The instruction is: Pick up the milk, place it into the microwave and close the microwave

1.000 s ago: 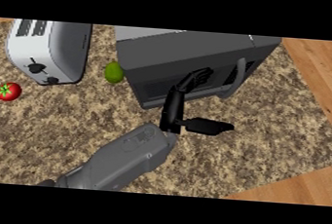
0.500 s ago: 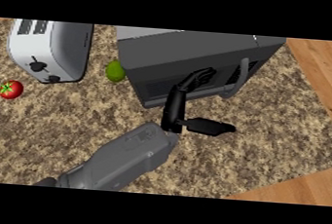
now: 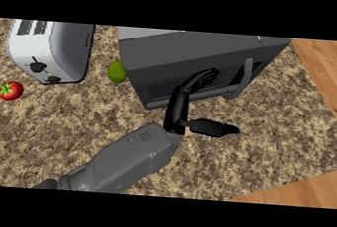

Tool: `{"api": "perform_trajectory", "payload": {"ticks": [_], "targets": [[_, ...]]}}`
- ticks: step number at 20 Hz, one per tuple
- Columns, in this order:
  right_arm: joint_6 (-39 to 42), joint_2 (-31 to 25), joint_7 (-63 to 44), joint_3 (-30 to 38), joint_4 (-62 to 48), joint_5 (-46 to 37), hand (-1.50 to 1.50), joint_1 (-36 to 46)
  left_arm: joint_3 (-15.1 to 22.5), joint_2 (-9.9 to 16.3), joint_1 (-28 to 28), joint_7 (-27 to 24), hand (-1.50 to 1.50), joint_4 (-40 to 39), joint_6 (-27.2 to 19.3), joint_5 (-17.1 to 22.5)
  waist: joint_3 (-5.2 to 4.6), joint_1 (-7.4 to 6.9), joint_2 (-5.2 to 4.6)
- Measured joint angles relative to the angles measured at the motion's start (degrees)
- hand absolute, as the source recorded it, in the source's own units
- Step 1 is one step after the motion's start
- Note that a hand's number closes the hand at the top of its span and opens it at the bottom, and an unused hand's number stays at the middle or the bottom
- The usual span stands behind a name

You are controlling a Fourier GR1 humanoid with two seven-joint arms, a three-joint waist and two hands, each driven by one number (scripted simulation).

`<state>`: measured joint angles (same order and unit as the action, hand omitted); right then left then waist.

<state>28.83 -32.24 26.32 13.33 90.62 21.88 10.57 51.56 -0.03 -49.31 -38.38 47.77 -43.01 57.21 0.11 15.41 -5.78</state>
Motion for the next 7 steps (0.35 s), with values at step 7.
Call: {"api": "perform_trajectory", "payload": {"ticks": [7], "targets": [[3.13,-1.26,-1.56,0.65,-3.52,4.36,-1.5,2.13,0.26,0.0,-0.08,-1.64,-1.5,-0.65,0.01,1.51,-0.01,0.36,0.12]]}}
